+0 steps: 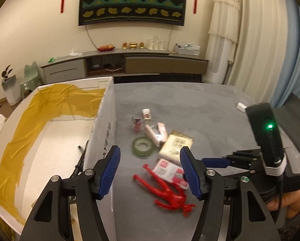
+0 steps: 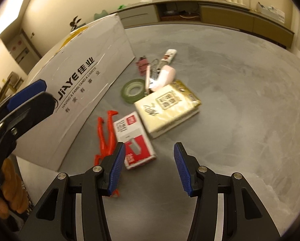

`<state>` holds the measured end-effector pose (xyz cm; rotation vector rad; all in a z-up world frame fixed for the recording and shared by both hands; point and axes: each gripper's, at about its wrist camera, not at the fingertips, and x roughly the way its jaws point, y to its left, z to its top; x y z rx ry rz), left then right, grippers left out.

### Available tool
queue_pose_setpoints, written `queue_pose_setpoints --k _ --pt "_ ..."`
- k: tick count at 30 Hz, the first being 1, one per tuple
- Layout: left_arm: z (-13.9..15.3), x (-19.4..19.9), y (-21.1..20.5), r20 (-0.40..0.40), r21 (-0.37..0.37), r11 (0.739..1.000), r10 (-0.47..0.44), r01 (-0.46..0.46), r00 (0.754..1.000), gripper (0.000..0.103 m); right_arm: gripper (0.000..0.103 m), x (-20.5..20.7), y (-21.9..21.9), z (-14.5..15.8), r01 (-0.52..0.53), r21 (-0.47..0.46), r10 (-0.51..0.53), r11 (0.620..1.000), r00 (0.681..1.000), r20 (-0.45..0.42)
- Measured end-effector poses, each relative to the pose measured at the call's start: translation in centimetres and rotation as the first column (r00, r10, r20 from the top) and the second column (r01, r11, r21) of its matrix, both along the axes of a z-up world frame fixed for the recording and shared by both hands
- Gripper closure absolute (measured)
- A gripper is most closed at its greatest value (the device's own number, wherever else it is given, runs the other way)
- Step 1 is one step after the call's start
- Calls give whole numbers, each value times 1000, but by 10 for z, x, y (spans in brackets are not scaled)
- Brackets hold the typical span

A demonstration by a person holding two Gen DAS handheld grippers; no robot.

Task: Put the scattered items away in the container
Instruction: 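Move both tools back over the scattered items on the table, then grasp red Deli staples box with right tool while left tool grasps red figure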

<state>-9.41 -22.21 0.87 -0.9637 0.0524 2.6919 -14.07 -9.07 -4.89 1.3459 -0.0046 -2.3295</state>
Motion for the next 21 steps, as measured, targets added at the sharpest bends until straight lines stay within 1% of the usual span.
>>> queue_pose_setpoints --k 2,4,6,8,9,10,11,13,15,19,21 --pt "-2 2 -6 -1 -33 999 23 -23 1000 40 50 1 -9 -3 -22 24 22 999 1000 -10" --pt "-3 3 -13 0 -36 999 29 -29 1000 40 50 0 -16 -6 -42 35 42 999 999 -14" --pt "0 6 -19 5 0 1000 27 -27 1000 40 50 0 -23 -11 -62 38 63 997 998 -10" --pt "6 13 -25 5 72 997 5 -6 1000 40 50 1 -27 -15 -69 56 69 996 998 -10" --pt "11 18 -24 -8 103 995 -14 15 1000 40 50 1 -28 -17 -69 68 69 995 998 -7" --pt "17 24 -23 -31 129 991 -39 43 999 40 53 2 -27 -19 -63 81 64 995 998 -9" --pt "23 29 -20 -50 137 989 -56 62 997 40 59 3 -25 -19 -53 90 54 994 998 -11" --pt "27 35 -12 -56 153 983 -97 104 994 40 60 3 -18 -18 -25 91 26 996 1000 -2" --pt "23 36 -2 -27 165 977 -129 132 991 40 60 3 -8 -17 -1 83 1 997 1000 6" --pt "5 33 17 53 140 979 -156 147 986 40 60 5 10 -10 45 71 -46 996 999 14" --pt "-7 29 24 91 119 983 -152 141 984 40 60 5 16 -6 60 69 -61 996 998 12"
